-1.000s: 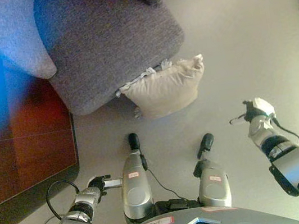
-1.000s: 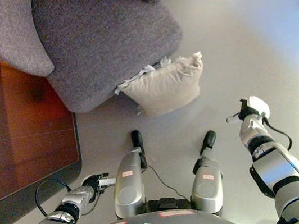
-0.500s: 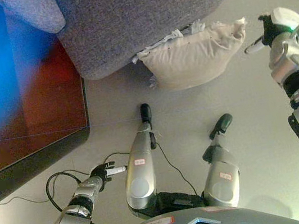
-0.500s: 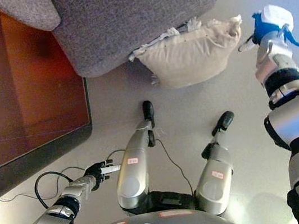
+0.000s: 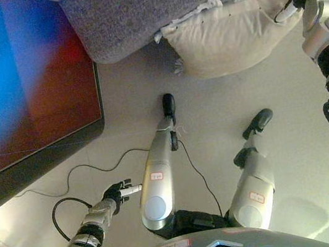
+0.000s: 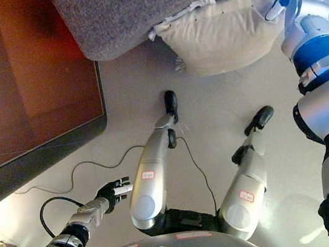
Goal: Pick up the pillow and put it on the sofa.
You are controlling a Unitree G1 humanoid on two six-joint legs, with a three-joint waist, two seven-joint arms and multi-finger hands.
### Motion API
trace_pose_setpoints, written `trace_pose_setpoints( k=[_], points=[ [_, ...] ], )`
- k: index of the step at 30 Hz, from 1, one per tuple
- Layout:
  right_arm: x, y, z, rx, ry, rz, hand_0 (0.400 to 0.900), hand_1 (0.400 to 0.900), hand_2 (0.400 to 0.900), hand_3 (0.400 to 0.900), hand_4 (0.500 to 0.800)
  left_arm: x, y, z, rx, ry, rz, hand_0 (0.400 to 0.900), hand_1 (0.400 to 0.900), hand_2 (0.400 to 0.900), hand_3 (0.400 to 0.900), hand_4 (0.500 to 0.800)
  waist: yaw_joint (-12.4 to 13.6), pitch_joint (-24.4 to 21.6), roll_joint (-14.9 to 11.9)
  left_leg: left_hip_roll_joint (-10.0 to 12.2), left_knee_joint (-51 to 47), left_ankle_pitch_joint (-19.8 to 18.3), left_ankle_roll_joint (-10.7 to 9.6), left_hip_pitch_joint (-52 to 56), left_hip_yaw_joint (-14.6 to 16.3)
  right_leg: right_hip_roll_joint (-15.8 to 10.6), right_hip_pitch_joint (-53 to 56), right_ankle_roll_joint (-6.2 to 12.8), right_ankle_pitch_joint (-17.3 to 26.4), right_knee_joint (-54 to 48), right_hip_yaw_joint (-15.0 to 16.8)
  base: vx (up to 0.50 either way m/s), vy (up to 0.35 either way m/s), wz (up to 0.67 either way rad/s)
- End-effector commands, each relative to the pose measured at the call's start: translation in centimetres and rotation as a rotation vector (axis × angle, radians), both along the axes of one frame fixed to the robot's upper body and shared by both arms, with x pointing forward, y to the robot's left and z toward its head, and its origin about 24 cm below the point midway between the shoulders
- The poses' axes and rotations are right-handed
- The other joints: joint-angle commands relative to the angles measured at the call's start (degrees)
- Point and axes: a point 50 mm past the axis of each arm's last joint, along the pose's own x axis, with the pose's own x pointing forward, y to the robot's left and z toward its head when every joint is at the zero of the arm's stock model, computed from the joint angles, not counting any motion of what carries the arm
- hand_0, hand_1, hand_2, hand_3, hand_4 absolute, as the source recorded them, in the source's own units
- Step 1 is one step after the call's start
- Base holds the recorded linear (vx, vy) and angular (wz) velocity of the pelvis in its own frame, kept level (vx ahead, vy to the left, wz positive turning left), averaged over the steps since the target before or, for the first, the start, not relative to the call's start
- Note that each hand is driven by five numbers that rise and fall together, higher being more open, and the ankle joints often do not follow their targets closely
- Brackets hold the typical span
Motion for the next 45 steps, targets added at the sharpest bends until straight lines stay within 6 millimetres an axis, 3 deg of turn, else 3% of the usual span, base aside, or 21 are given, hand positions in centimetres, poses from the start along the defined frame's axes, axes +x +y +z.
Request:
trace_pose_setpoints(
  k=[1, 16, 19, 28, 29, 30, 38, 45],
  points=[
    [-1.3, -2.0, 6.9, -0.183, -0.132, -0.048, 0.9, 0.9, 0.9, 0.9, 0.8, -5.9, 1.7, -1.6, 0.033, 0.145, 0.048, 0.9, 0.9, 0.9, 0.9, 0.8, 1.26, 0.53, 4.97, -0.87, -9.46, 6.7, -1.97, -0.56, -3.09, -1.01, -3.55, 0.85, -10.39, 12.49, 1.34, -0.02, 0.044, 0.01],
    [-0.5, 0.0, 7.4, -0.157, -0.106, 0.02, 0.9, 0.9, 0.9, 0.9, 0.8, -6.6, 0.4, -2.0, -0.016, 0.109, 0.033, 0.9, 0.9, 0.9, 0.9, 0.8, 2.89, 0.53, 8.39, -1.04, -10.56, 8.07, -1.72, -5.89, -3.92, -1.86, -12.41, 0.43, -10.69, 16.69, 2.13, -0.01, 0.032, 0.06],
    [-0.3, 0.6, 7.6, -0.185, -0.096, 0.026, 0.9, 0.9, 0.9, 0.9, 0.8, -7.1, 0.0, -2.2, -0.035, 0.117, 0.03, 0.9, 0.9, 0.9, 0.9, 0.8, 3.0, 0.53, 9.08, -1.36, -10.17, 6.41, -2.14, -5.42, -4.01, -2.55, -13.28, 1.08, -12.62, 18.46, 3.2, 0.06, 0.03, 0.09],
    [-0.2, 1.6, 9.4, -0.134, -0.074, 0.023, 0.9, 0.9, 0.9, 0.9, 0.8, -8.2, 0.0, -2.4, -0.072, 0.121, 0.056, 0.9, 0.9, 0.9, 0.9, 0.8, 4.85, 0.53, 11.39, -1.6, -8.94, 6.86, -2.04, -9.57, -5.18, -4.16, -18.87, 0.96, -13.58, 22.06, 4.67, 0.0, 0.005, 0.13],
    [-0.1, 2.0, 9.6, -0.109, -0.06, 0.042, 0.6, 0.6, 0.6, 0.6, 0.62, -8.4, 0.0, -2.4, -0.074, 0.122, 0.057, 0.9, 0.9, 0.9, 0.9, 0.8, 5.15, 0.53, 11.76, -1.57, -8.85, 7.02, -2.08, -10.18, -5.25, -4.34, -19.7, 0.86, -13.91, 22.84, 4.97, -0.02, 0.018, 0.09],
    [0.0, 2.1, 9.7, -0.093, -0.058, 0.05, 0.4, 0.4, 0.4, 0.4, 0.5, -8.5, 0.0, -2.4, -0.076, 0.122, 0.056, 0.9, 0.9, 0.9, 0.9, 0.8, 5.24, 0.53, 11.91, -1.54, -8.79, 7.1, -2.14, -10.47, -5.24, -4.46, -20.12, 0.81, -14.05, 23.21, 5.12, -0.01, 0.024, 0.08],
    [-0.3, 1.9, 11.0, -0.02, -0.114, 0.101, 0.4, 0.4, 0.4, 0.4, 0.5, -9.3, -1.0, -2.6, -0.097, 0.13, 0.044, 0.9, 0.9, 0.9, 0.9, 0.8, 5.4, 0.53, 13.19, -1.34, -8.69, 7.34, -2.96, -10.96, -4.83, -4.9, -21.64, 0.71, -14.55, 24.69, 6.19, -0.01, 0.039, 0.02],
    [-0.7, 0.8, 10.9, -0.013, -0.122, 0.094, 0.4, 0.4, 0.4, 0.4, 0.5, -9.3, -1.0, -2.2, -0.109, 0.116, 0.04, 0.9, 0.9, 0.9, 0.9, 0.8, 4.94, 0.53, 13.69, -1.08, -10.2, 7.53, -3.26, -8.47, -3.94, -5.27, -19.87, 0.95, -13.89, 23.63, 5.5, -0.02, 0.02, -0.02]
  ],
)
